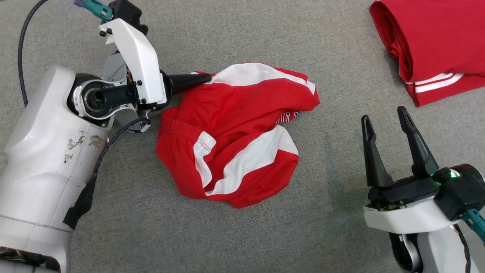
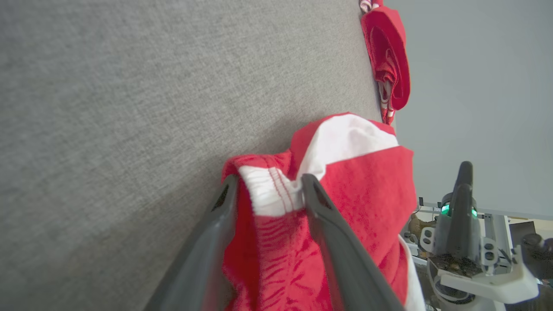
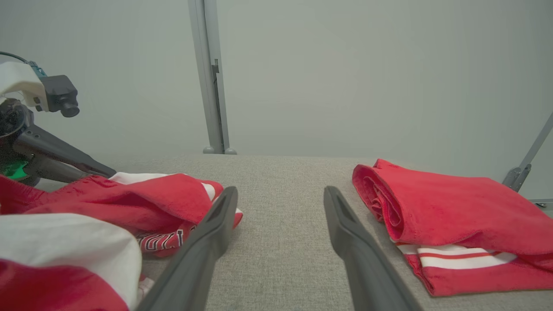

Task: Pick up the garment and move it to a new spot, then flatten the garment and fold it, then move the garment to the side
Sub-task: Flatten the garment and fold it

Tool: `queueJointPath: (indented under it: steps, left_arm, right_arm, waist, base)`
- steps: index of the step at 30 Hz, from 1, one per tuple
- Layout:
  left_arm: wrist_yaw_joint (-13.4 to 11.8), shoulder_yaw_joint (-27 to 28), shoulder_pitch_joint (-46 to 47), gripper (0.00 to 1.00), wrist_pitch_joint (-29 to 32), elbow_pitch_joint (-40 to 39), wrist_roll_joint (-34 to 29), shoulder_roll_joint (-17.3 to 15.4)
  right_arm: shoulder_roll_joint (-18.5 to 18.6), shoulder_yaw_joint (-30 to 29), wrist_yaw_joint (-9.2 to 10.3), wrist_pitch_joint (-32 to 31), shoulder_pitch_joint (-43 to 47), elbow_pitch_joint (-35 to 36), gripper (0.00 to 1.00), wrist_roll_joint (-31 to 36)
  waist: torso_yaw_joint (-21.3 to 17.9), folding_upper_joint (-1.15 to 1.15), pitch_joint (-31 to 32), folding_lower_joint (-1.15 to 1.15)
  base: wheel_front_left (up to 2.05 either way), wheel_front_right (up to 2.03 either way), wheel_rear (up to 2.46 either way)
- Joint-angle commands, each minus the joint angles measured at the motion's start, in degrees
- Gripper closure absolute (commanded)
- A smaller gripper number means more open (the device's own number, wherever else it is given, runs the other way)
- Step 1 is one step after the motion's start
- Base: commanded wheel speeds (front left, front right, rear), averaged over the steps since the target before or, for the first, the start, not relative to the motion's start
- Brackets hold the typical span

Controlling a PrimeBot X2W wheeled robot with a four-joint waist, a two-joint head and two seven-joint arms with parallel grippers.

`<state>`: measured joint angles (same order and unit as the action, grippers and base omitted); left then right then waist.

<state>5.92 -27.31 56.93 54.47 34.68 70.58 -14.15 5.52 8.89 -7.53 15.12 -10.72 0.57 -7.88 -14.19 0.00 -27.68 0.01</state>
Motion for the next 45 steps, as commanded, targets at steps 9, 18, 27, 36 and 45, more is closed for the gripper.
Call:
queueJointPath:
  steps: [9,18,27,36,45]
  left_arm:
    - [1.16,0.9,0.72,1.0,0.76,-3.23,2.83,0.15]
    - [1.66,0.5,1.94,1.0,-4.18,-16.68,6.07,5.43]
    - [1.65,-0.65,0.31,1.0,-8.54,-32.72,8.82,6.36]
    - [1.6,-9.87,-19.95,1.0,-16.15,-43.92,1.58,2.04]
    - [1.6,-24.37,-29.42,0.59,-34.43,-42.55,-12.67,-3.97]
  right_arm:
    - [-0.38,-0.12,0.09,0.02,-0.15,-0.6,0.0,-0.4]
    - [-0.58,0.51,0.09,0.02,-0.63,-1.48,0.0,-0.83]
    - [0.67,-0.32,0.09,0.02,3.03,-2.42,0.0,-1.12]
    - [1.66,-1.34,0.09,0.02,4.71,-1.13,0.0,-1.28]
    - [3.04,-3.69,0.09,0.02,5.8,-0.29,0.0,-0.93]
  waist:
    - [-0.34,0.0,0.78,-0.01]
    - [-0.9,0.0,5.25,-0.01]
    - [1.41,0.0,13.31,-0.01]
    - [5.44,0.0,13.21,-0.01]
    - [7.49,0.0,10.91,-0.01]
  base:
    - [0.0,0.0,0.0]
    - [0.0,0.0,0.0]
    - [0.0,0.0,0.0]
    - [0.0,0.0,0.0]
    - [0.0,0.0,0.0]
